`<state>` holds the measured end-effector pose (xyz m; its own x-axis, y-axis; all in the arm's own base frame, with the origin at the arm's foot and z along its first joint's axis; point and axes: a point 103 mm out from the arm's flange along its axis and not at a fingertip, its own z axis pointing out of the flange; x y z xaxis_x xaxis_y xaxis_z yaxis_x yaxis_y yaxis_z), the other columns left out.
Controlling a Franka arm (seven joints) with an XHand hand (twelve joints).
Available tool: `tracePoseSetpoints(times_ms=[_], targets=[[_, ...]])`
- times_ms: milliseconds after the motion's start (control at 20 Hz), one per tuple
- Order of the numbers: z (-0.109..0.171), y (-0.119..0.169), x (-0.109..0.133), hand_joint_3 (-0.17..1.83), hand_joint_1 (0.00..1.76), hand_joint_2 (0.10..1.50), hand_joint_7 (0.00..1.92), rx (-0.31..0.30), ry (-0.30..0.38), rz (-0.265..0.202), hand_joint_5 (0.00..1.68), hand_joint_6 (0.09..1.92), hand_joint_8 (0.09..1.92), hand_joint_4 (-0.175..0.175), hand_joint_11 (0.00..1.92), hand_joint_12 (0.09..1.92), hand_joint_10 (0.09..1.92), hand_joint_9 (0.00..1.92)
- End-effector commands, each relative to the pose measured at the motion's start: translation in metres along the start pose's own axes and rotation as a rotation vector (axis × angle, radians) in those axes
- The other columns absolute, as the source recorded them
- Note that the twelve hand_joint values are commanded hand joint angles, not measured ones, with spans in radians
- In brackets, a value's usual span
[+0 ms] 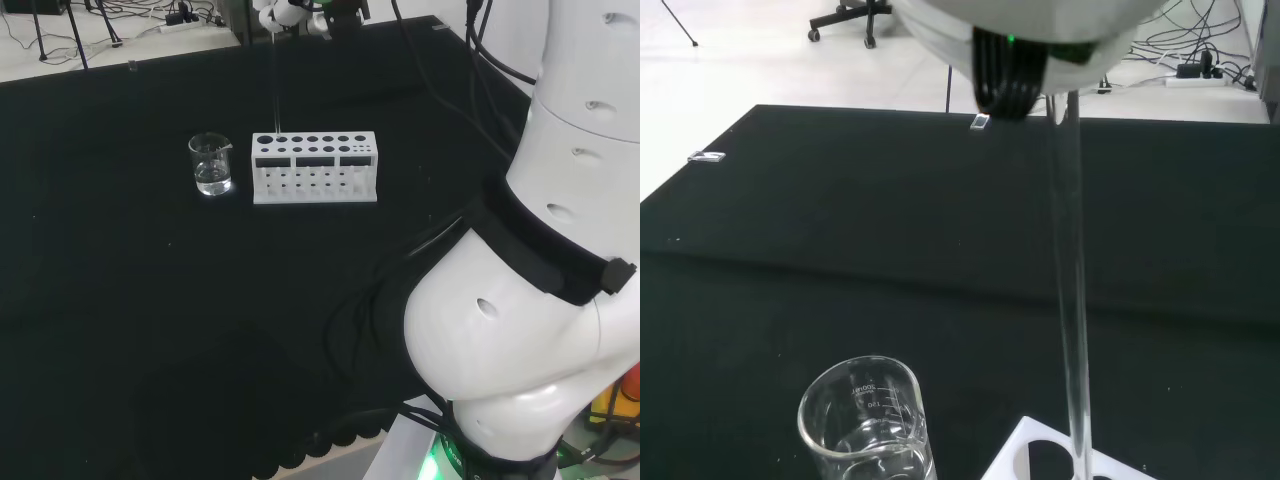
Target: Put the glass rod back on the white test tube rack.
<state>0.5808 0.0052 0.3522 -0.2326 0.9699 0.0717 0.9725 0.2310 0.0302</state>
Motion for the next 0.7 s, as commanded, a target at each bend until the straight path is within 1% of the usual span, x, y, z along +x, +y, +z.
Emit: tracePoseSetpoints(times_ms=[50, 300, 500, 700], targets=[[0.008, 0.007, -0.002, 0.54, 1.32, 0.75, 1.25, -0.001, 0.013, -0.003, 1.2, 0.46, 0.94, -0.175, 1.38, 1.05, 0.78, 1.65], [0.015, 0.01, -0.003, 0.54, 1.32, 0.75, 1.25, 0.02, 0.01, -0.01, 1.2, 0.46, 0.95, -0.175, 1.38, 1.05, 0.78, 1.65], [0.019, 0.011, -0.006, 0.54, 1.32, 0.75, 1.25, 0.028, 0.009, -0.007, 1.2, 0.46, 0.95, -0.175, 1.38, 1.05, 0.78, 1.65], [0.012, 0.008, -0.011, 0.54, 1.32, 0.75, 1.25, 0.018, 0.01, 0.005, 1.2, 0.46, 0.95, -0.175, 1.38, 1.05, 0.78, 1.65]])
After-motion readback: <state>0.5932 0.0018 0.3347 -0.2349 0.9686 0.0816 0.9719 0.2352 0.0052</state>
